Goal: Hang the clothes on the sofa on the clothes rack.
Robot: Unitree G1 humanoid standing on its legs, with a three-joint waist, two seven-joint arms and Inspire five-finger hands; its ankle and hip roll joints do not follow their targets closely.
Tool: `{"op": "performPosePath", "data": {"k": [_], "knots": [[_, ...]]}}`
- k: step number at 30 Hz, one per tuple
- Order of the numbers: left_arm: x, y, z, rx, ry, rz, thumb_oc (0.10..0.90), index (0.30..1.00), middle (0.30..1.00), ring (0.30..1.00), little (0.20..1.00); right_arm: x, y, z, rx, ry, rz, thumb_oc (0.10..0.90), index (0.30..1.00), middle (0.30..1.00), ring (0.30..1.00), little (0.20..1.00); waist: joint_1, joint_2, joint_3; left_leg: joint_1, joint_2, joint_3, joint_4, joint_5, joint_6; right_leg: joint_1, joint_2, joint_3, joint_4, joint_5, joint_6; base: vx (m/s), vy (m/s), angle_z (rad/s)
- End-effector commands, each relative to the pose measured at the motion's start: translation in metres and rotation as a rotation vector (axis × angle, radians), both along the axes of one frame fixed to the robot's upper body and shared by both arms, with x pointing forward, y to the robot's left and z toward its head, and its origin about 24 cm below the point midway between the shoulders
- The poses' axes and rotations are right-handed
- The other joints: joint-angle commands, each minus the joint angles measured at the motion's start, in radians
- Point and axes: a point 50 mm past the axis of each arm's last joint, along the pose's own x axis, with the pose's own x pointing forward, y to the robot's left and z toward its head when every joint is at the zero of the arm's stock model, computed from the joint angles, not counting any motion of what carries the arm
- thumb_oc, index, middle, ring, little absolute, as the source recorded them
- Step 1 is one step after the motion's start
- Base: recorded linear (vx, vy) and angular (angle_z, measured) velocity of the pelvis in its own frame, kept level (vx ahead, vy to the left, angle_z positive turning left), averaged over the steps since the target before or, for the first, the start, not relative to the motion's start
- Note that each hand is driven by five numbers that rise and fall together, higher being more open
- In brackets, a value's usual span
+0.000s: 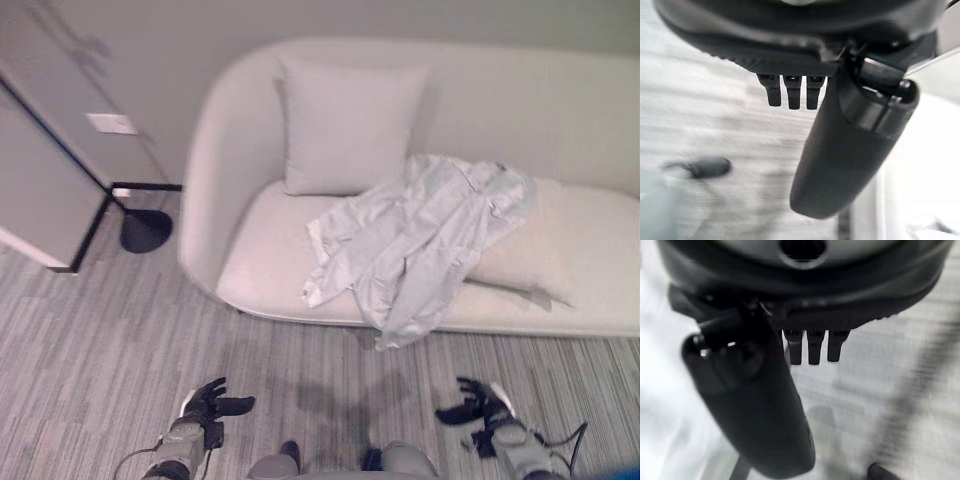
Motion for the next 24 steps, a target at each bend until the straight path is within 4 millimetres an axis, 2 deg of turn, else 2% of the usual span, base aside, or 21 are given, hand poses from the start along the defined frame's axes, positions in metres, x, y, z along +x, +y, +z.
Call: {"op": "performPosePath", "data": {"k": [1,3,9,19,24], "knots": [[-0.014,-0.010,-0.002,-0.028,-0.061,-0.033,0.800,0.900,0.900,0.900,0.900,-0.031,-0.016,-0.005,-0.043,0.033,-0.017,0.800,0.900,0.900,0.900,0.900,0.003,0.050,-0.090,0.128,0.032,-0.036,-0.452,0.139,-0.027,-0.148,-0.004,0.019,-0.057,0.215,0.132,0.18,-0.125,0.34],[-0.015,-0.015,-0.005,-0.044,-0.053,-0.046,0.800,0.900,0.900,0.900,0.900,-0.036,-0.018,-0.005,-0.047,0.041,-0.032,0.800,0.900,0.900,0.900,0.900,0.000,0.054,-0.097,0.136,0.046,-0.043,-0.452,0.137,-0.039,-0.134,0.010,0.003,-0.057,0.188,0.127,0.13,-0.123,0.42],[-0.022,-0.023,-0.010,-0.059,-0.023,-0.067,0.800,0.900,0.900,0.900,0.900,-0.043,-0.020,-0.007,-0.050,0.055,-0.034,0.800,0.900,0.900,0.900,0.900,-0.007,0.057,-0.103,0.155,0.067,-0.046,-0.452,0.130,-0.053,-0.105,0.024,-0.009,-0.057,0.164,0.120,0.06,-0.058,0.25],[-0.043,-0.023,-0.020,-0.063,0.065,-0.054,0.800,0.900,0.900,0.900,0.900,-0.044,-0.017,-0.007,-0.057,0.054,-0.006,0.800,0.900,0.900,0.900,0.900,-0.002,0.057,-0.113,0.182,0.078,-0.038,-0.452,0.122,-0.061,-0.071,0.031,-0.020,-0.057,0.147,0.115,0.01,-0.008,-0.01],[-0.044,-0.022,-0.020,-0.058,0.068,-0.058,0.800,0.900,0.900,0.900,0.900,-0.042,-0.017,-0.004,-0.059,0.037,-0.004,0.800,0.900,0.900,0.900,0.900,-0.002,0.058,-0.113,0.187,0.078,-0.036,-0.452,0.120,-0.063,-0.062,0.028,-0.026,-0.057,0.147,0.113,0.00,-0.001,0.01]]}}
